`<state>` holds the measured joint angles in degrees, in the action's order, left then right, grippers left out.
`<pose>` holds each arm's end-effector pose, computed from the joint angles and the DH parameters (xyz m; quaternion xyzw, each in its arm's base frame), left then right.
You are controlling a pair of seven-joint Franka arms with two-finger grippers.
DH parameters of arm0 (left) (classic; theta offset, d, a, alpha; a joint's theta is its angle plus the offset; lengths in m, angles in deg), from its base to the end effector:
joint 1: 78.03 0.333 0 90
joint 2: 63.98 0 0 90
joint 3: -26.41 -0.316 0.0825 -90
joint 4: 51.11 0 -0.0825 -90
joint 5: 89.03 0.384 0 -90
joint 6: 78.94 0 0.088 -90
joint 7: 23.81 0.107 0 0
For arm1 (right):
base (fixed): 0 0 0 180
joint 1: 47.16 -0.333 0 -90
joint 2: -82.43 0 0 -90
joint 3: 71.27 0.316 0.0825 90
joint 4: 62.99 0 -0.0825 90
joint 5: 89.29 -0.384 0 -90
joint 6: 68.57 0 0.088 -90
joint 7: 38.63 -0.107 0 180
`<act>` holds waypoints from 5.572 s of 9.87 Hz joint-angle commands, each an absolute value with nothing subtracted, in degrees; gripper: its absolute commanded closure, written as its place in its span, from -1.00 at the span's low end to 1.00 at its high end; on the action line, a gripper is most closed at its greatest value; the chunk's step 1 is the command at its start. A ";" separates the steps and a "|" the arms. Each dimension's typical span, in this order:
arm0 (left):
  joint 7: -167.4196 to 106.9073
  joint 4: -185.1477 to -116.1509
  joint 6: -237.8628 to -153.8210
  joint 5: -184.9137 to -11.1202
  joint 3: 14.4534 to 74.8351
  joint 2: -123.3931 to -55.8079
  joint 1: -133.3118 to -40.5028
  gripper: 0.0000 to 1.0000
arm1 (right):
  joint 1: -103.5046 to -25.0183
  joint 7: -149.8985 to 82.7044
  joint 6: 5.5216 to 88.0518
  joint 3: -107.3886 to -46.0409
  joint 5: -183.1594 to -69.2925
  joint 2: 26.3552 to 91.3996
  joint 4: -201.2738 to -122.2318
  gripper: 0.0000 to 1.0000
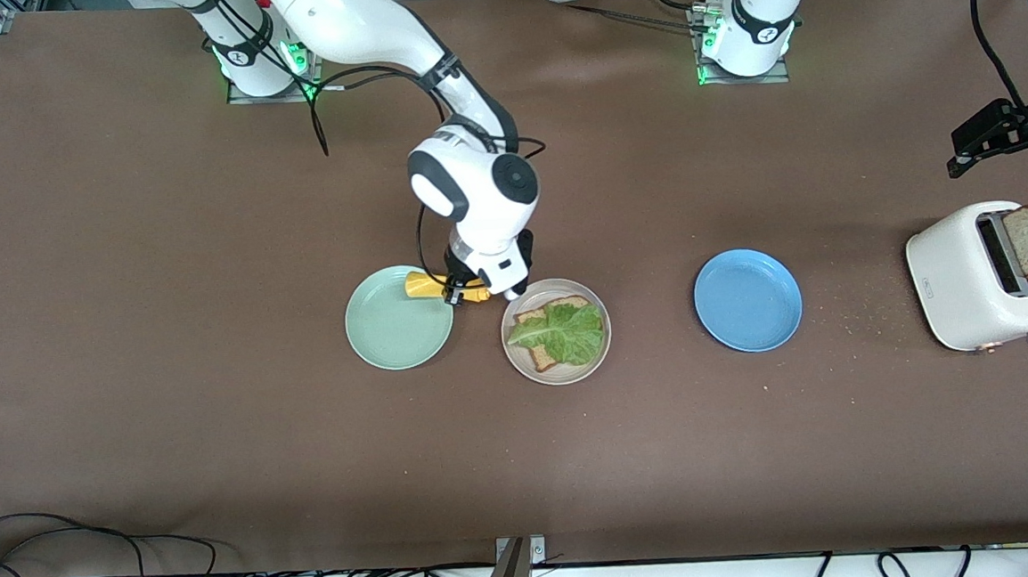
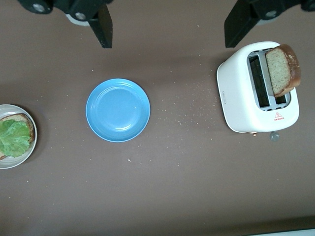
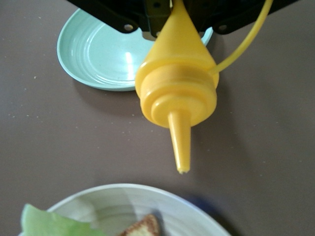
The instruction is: Make sandwich on beige plate with both arms
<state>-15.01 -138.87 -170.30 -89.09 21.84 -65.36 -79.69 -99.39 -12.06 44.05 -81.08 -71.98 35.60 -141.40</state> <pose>0.5642 0.0280 0.6317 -0.9985 0.0514 -0.0193 0.0024 0.5238 0.4852 0.2221 0.7482 0.6253 -0.0762 0.2083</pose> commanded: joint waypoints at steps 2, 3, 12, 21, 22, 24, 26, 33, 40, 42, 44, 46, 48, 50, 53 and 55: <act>-13.96 -137.42 -169.21 -89.46 21.75 -65.82 -79.44 -1.00 | -100.69 -13.23 41.56 -82.08 -68.64 31.20 -136.75 1.00; -14.05 -137.42 -169.21 -89.46 21.75 -65.82 -79.53 -1.00 | -100.60 -13.14 41.47 -82.16 -68.55 29.28 -134.65 1.00; -13.96 -137.42 -169.21 -89.38 21.75 -65.82 -79.53 -1.00 | -99.20 -10.95 33.41 -83.31 -69.07 30.74 -128.67 1.00; -14.05 -137.42 -169.21 -89.20 21.75 -65.82 -79.53 -1.00 | -68.83 0.10 8.44 -83.04 -95.93 53.68 -129.52 1.00; -14.05 -137.42 -169.21 -89.20 21.75 -65.82 -79.53 -1.00 | -65.65 2.83 7.81 -83.04 -98.93 54.73 -131.53 1.00; -14.05 -137.42 -169.21 -89.20 21.75 -65.82 -79.53 -1.00 | -60.72 11.78 9.64 -83.13 -103.15 57.81 -139.07 1.00; -14.05 -137.60 -169.21 -89.20 21.75 -65.91 -79.53 -1.00 | -58.42 24.14 16.47 -85.23 -108.86 60.79 -149.60 1.00; -14.14 -137.68 -169.12 -88.50 21.66 -68.28 -79.53 -1.00 | -56.84 73.70 32.75 -97.10 -132.14 66.18 -183.63 1.00; -13.70 -137.25 -169.82 -89.46 21.40 -75.58 -73.39 -1.00 | -50.42 109.01 28.73 -97.11 -148.34 50.88 -183.84 1.00; -13.96 -137.25 -169.65 -88.68 21.22 -75.76 -72.59 -1.00 | -50.42 109.38 28.11 -97.11 -149.05 50.26 -183.84 1.00; -13.79 -137.42 -169.56 -88.41 21.22 -77.07 -69.44 -1.00 | -50.15 109.38 28.11 -97.11 -149.93 50.17 -183.76 0.61; -8.73 -138.04 -169.82 -84.13 21.22 -77.60 -65.66 -1.00 | -50.15 109.29 28.02 -97.02 -150.63 50.09 -183.67 -0.66; -6.05 -138.03 -172.79 -83.49 21.22 -80.14 -61.96 -1.00 | -50.06 109.29 27.93 -97.02 -150.90 49.47 -183.41 -1.00; -6.05 -138.65 -175.61 -82.52 21.22 -83.04 -59.94 -1.00 | -49.02 109.12 26.89 -97.02 -150.90 49.38 -182.70 -1.00; -3.53 -146.54 -184.03 -82.52 21.40 -82.09 -56.25 -1.00 | -46.82 109.37 25.74 -97.11 -150.20 48.25 -181.21 -1.00; -1.75 -149.01 -187.04 -82.43 21.40 -81.82 -53.78 -1.00 | -44.28 109.03 24.43 -97.11 -148.02 47.63 -179.98 -1.00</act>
<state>-3.71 -146.04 -184.92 -84.38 20.55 -83.73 -55.58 -46.82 108.28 26.82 -97.32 -149.39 49.19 -182.24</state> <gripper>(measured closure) 0.000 0.000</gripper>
